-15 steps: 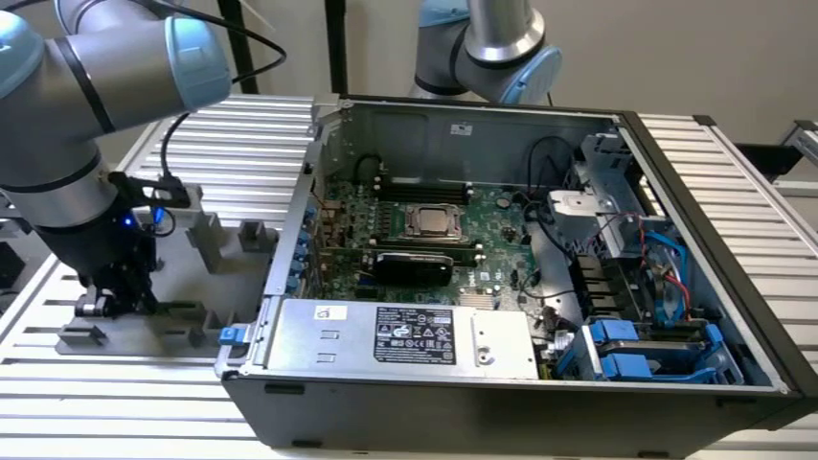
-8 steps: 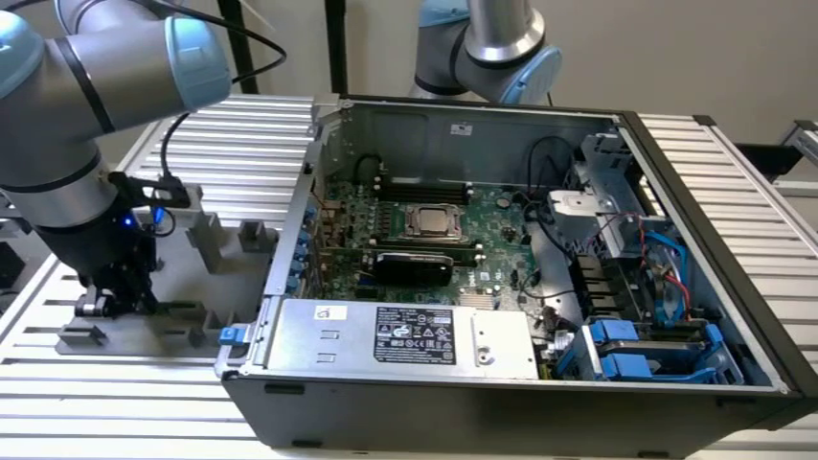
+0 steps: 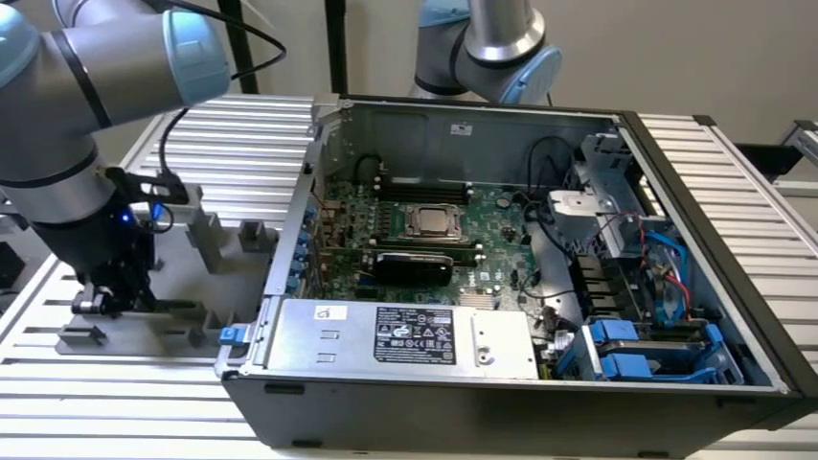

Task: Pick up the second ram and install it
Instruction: 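Pick up the second ram and move it above second insertion slot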

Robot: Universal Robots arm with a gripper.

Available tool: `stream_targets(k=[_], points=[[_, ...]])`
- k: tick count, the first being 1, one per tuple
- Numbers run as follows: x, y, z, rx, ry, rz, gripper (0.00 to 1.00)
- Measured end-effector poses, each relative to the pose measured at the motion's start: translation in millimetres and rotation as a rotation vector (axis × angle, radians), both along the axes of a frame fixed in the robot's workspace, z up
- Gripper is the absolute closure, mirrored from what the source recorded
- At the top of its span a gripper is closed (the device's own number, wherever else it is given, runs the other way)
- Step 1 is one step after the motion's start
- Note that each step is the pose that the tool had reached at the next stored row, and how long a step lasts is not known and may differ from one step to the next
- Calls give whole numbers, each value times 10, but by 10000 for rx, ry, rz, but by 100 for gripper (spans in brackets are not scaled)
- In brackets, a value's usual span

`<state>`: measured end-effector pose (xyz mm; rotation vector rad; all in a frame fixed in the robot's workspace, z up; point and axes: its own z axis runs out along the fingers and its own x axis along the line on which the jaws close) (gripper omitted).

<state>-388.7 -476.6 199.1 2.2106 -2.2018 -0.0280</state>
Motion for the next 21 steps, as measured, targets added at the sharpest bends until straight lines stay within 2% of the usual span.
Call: stream_targets(k=[3,6,21], points=[[0,0,62,0,-1,0,100],[0,0,167,0,-1,0,100],[7,0,849,1,-1,1,100]])
